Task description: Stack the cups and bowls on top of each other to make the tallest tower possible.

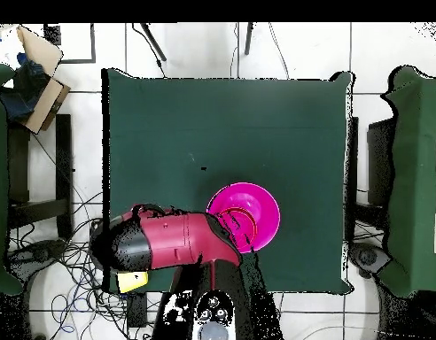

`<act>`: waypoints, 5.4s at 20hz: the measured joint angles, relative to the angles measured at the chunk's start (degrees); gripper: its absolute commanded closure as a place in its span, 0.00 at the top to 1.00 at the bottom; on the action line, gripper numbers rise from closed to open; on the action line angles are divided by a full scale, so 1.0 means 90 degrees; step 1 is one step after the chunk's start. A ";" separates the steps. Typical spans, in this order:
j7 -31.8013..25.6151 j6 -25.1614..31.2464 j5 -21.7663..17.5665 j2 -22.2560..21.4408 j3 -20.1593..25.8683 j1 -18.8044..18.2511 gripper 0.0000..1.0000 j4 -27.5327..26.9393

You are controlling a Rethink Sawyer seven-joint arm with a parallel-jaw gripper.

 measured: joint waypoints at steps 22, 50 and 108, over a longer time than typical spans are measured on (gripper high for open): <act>0.0000 -0.1025 0.0394 0.0658 -0.0505 0.0392 1.00 0.0061; 0.0000 -0.1026 0.0832 0.0846 -0.0505 0.0479 1.00 0.0087; 0.0000 -0.1948 0.1112 0.2019 -0.0792 0.1107 1.00 0.0080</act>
